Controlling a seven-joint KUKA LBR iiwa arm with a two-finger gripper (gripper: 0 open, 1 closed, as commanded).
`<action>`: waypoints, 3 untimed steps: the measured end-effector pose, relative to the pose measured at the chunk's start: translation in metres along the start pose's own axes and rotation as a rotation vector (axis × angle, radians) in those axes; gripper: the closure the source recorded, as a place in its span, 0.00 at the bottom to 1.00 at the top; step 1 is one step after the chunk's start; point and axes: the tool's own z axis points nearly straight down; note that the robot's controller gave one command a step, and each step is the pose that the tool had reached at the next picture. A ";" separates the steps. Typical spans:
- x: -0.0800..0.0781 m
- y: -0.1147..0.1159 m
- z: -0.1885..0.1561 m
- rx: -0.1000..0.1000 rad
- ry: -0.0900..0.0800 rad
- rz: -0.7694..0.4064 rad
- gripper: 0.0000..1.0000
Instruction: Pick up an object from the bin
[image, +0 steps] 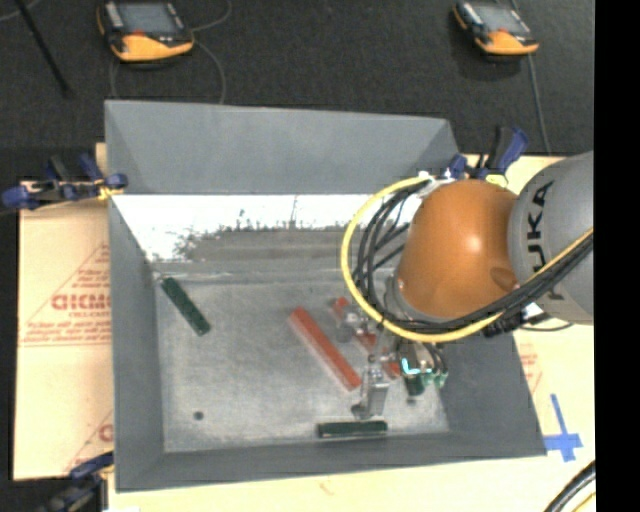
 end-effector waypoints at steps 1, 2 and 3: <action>-0.039 -0.017 0.099 0.000 -0.002 0.234 0.00; -0.086 -0.049 0.128 -0.002 -0.014 0.258 0.00; -0.086 -0.048 0.126 -0.003 -0.015 0.256 1.00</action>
Offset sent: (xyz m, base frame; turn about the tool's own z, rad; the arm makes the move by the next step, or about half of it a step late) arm 0.0388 -0.0160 -0.0968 0.2360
